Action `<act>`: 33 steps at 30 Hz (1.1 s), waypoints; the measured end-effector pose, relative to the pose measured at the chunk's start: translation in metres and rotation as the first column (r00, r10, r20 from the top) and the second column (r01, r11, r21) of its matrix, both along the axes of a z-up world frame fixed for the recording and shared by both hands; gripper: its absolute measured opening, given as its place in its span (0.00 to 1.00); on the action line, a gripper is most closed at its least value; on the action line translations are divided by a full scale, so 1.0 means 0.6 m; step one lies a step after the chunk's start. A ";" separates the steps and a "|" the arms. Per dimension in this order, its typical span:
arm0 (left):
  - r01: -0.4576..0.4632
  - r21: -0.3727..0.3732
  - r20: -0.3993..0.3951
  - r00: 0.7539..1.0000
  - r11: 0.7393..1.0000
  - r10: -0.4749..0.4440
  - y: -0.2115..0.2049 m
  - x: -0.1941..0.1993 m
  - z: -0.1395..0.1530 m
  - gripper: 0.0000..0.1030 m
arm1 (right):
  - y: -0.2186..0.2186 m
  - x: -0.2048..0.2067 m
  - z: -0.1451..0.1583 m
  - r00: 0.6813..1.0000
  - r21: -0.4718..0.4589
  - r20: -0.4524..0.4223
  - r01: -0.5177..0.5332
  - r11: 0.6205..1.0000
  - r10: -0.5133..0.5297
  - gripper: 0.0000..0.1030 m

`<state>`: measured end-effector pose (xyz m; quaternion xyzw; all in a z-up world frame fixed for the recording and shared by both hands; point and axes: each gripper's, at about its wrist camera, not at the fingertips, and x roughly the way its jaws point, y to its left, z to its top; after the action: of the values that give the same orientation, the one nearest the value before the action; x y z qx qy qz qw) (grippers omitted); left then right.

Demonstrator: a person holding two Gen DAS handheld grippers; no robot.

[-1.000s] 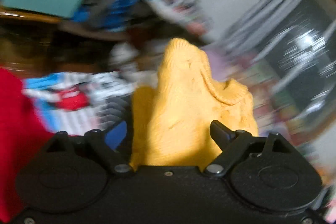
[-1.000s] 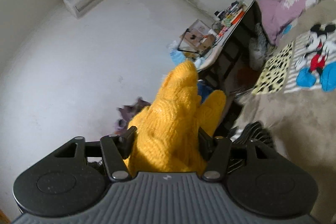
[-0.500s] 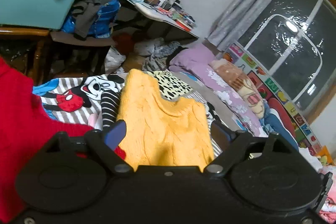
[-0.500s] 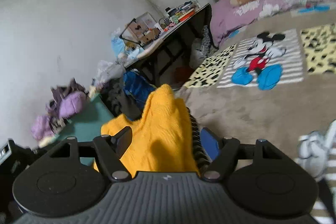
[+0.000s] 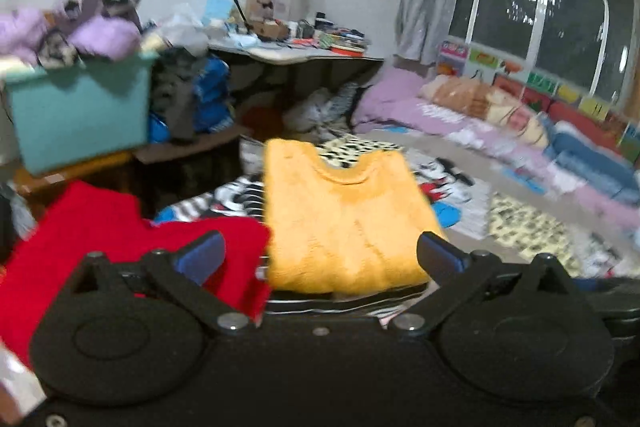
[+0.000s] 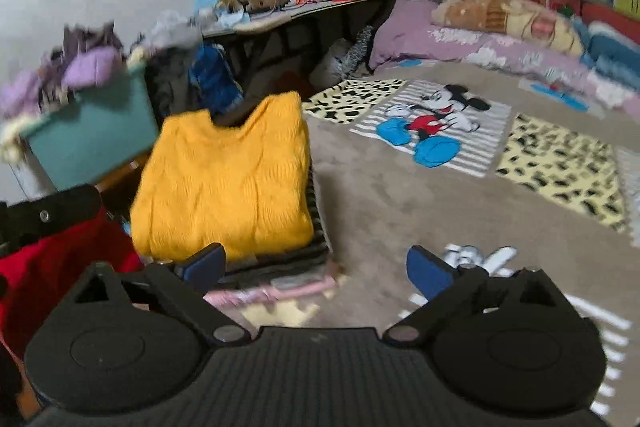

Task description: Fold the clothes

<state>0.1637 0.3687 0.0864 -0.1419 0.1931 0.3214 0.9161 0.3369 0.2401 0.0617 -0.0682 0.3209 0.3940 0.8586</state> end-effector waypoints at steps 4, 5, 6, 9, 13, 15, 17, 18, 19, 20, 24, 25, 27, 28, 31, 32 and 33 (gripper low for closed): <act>-0.041 0.026 -0.026 0.999 0.999 0.042 -0.015 -0.022 0.005 1.00 | -0.011 -0.034 0.004 1.000 -0.024 0.010 -0.004 1.000 0.004 0.99; -0.052 0.027 -0.024 0.998 0.998 0.053 -0.018 -0.029 0.006 1.00 | -0.014 -0.042 0.004 1.000 -0.031 0.010 -0.003 1.000 0.004 0.99; -0.050 0.037 -0.029 0.998 0.998 0.051 -0.023 -0.034 0.008 1.00 | -0.017 -0.050 0.005 1.000 -0.037 0.011 -0.004 0.999 0.004 0.99; -0.045 0.080 -0.077 0.996 0.996 0.051 -0.041 -0.039 0.017 1.00 | -0.025 -0.070 0.013 1.000 -0.044 0.016 -0.006 0.999 0.007 1.00; -0.068 0.113 -0.096 0.992 0.991 0.079 -0.052 -0.052 0.022 1.00 | -0.035 -0.087 0.026 1.000 -0.039 0.019 -0.008 0.999 0.009 1.00; -0.072 0.110 -0.128 0.988 0.991 0.086 -0.053 -0.053 0.020 1.00 | -0.040 -0.096 0.032 1.000 -0.036 0.020 -0.010 0.999 0.011 1.00; -0.083 0.106 -0.150 0.984 0.991 0.098 -0.054 -0.055 0.018 1.00 | -0.046 -0.102 0.038 1.000 -0.034 0.022 -0.007 0.999 0.007 1.00; -0.092 0.105 -0.155 0.982 0.990 0.107 -0.055 -0.056 0.018 1.00 | -0.048 -0.105 0.041 1.000 -0.036 0.025 -0.005 0.999 0.006 1.00; -0.101 0.103 -0.160 0.980 0.990 0.116 -0.056 -0.058 0.017 1.00 | -0.050 -0.107 0.043 1.000 -0.037 0.026 -0.005 0.999 0.006 1.00; -0.109 0.101 -0.164 0.978 0.989 0.125 -0.057 -0.060 0.017 1.00 | -0.052 -0.109 0.046 1.000 -0.037 0.026 -0.002 0.999 0.003 1.00; -0.122 0.089 -0.139 0.981 0.989 0.133 -0.060 -0.073 0.022 1.00 | -0.062 -0.115 0.054 1.000 -0.033 0.020 0.006 0.999 -0.005 1.00; -0.121 0.091 -0.136 0.982 0.988 0.133 -0.062 -0.075 0.023 1.00 | -0.064 -0.117 0.056 1.000 -0.034 0.021 0.009 0.999 -0.008 1.00; -0.106 0.080 -0.137 0.984 0.991 0.116 -0.067 -0.078 0.026 1.00 | -0.068 -0.122 0.061 1.000 -0.035 0.027 0.012 0.999 -0.011 1.00; -0.099 0.075 -0.139 0.984 0.992 0.109 -0.068 -0.079 0.027 1.00 | -0.069 -0.125 0.063 0.999 -0.035 0.029 0.014 0.999 -0.013 1.00; -0.093 0.073 -0.157 0.982 0.993 0.104 -0.072 -0.082 0.030 1.00 | -0.072 -0.133 0.069 1.000 -0.035 0.028 0.014 0.999 -0.013 1.00; -0.088 0.061 -0.163 0.982 0.994 0.097 -0.073 -0.083 0.030 1.00 | -0.074 -0.136 0.070 1.000 -0.035 0.028 0.014 0.999 -0.013 1.00; -0.084 0.062 -0.168 0.981 0.995 0.093 -0.075 -0.084 0.029 1.00 | -0.075 -0.139 0.071 1.000 -0.036 0.028 0.014 0.999 -0.013 1.00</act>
<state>0.1135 0.3237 0.1038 -0.0971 0.2552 0.3779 0.8846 0.2533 0.1954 0.1041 -0.0870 0.3164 0.3813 0.8643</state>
